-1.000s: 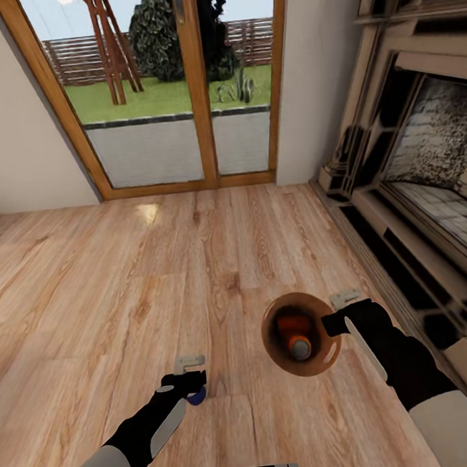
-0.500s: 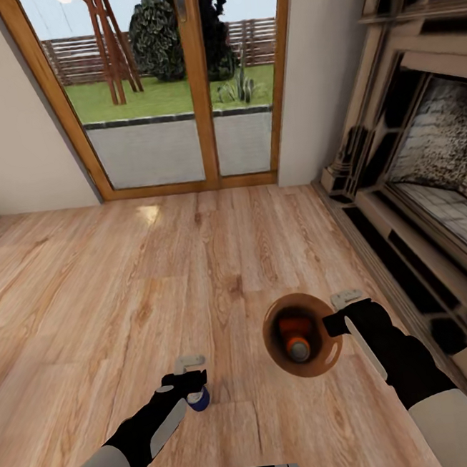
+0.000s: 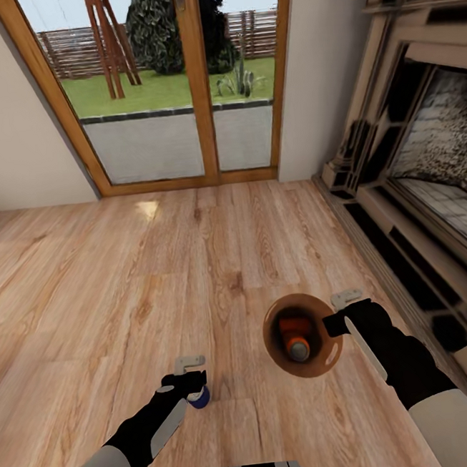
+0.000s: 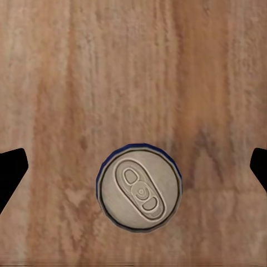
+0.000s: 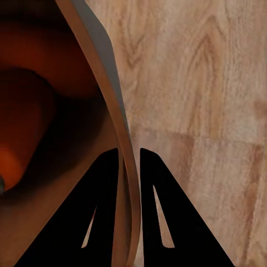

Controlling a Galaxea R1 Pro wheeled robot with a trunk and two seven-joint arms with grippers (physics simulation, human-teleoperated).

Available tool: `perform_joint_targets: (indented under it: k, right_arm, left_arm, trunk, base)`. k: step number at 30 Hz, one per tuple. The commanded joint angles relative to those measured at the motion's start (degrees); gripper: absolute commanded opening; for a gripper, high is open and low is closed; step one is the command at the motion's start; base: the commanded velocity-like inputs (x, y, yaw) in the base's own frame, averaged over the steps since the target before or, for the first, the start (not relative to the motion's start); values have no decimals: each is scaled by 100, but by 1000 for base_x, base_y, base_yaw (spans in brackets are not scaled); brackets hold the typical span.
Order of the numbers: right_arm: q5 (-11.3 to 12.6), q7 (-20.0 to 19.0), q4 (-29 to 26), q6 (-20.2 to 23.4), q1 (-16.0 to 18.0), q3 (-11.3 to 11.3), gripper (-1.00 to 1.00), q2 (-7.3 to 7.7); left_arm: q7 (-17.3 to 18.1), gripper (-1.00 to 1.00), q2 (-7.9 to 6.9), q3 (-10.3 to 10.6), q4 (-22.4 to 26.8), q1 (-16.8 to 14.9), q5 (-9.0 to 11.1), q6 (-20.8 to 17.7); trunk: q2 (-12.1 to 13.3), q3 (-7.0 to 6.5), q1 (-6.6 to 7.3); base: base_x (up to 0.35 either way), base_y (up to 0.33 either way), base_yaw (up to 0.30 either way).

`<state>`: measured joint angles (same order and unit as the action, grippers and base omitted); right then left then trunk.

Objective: Put the three can of soda from the living room inside the tash can in the kitchen.

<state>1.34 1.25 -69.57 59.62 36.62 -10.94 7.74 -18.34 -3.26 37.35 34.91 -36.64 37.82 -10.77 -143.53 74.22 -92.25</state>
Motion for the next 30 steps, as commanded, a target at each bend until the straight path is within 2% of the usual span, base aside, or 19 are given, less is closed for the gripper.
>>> perform_joint_targets:
  k: [1, 7, 30]
  right_arm:
    - [48, -19, -4, -3, 3, 0, -100, -4]
    - [43, -19, -8, 2, 10, 9, -100, -1]
    - [52, -19, -58, -51, -17, -14, -100, -29]
  left_arm:
    - [-1, 100, 2, 0, -1, -1, -2, -3]
    - [2, 100, 17, 4, -31, 5, -4, -10]
    - [19, 100, 27, 18, -25, 12, -12, -4]
  trunk:
    - [-2, 22, -1]
    - [-10, 155, -17]
    - [-10, 210, -17]
  base:
    - [0, 0, 0]
    - [0, 0, 0]
    - [2, 0, 0]
